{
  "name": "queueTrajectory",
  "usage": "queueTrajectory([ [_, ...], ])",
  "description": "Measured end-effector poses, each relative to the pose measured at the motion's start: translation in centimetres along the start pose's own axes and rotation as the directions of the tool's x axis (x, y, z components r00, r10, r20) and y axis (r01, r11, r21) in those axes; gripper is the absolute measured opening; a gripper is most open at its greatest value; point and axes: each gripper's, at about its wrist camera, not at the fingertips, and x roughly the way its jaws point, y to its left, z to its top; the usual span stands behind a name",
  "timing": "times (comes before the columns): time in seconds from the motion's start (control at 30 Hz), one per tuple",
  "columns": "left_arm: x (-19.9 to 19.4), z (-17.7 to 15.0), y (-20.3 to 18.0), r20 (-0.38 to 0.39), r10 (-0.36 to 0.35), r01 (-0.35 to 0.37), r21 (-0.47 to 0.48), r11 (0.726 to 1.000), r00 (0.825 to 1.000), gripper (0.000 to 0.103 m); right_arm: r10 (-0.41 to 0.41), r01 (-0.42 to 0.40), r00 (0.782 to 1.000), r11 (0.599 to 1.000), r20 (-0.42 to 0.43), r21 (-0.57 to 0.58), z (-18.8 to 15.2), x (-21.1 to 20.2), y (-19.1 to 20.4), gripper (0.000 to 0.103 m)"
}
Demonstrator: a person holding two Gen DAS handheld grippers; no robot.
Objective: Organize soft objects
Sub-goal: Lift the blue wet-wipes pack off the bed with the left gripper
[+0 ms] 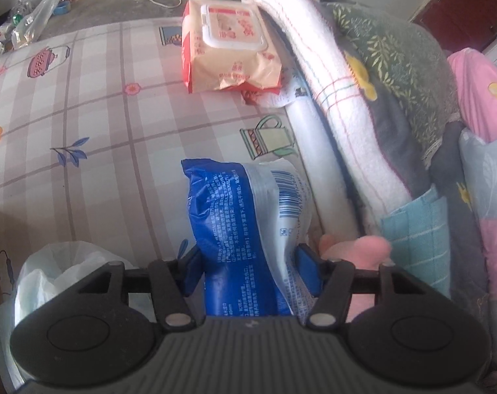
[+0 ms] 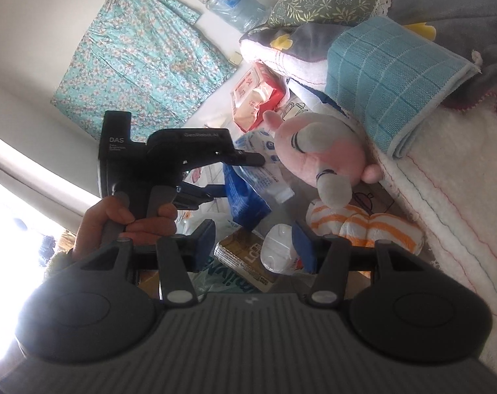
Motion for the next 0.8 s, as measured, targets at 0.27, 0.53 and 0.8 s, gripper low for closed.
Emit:
queueTrajectory([
  [0.27, -7.4, -2.0, -1.4, 0.094, -0.131, 0.131, 0.008, 0.991, 0.987, 0.061, 0.091, -0.089, 0.991, 0.996, 0.100, -0.023, 0.0, -1.8, 1.2, 0.052],
  [0.53, -12.5, -8.1, -2.2, 0.130, -0.253, 0.260, -0.037, 0.965, 0.959, 0.061, 0.213, -0.206, 0.965, 0.977, 0.156, -0.056, -1.4, -4.7, 2.1, 0.058],
  [0.8, -15.0, -15.2, -2.1, 0.196, -0.354, 0.379, -0.107, 0.919, 0.914, 0.061, 0.315, -0.306, 0.931, 0.949, 0.182, -0.077, -4.4, -8.2, 2.1, 0.066],
])
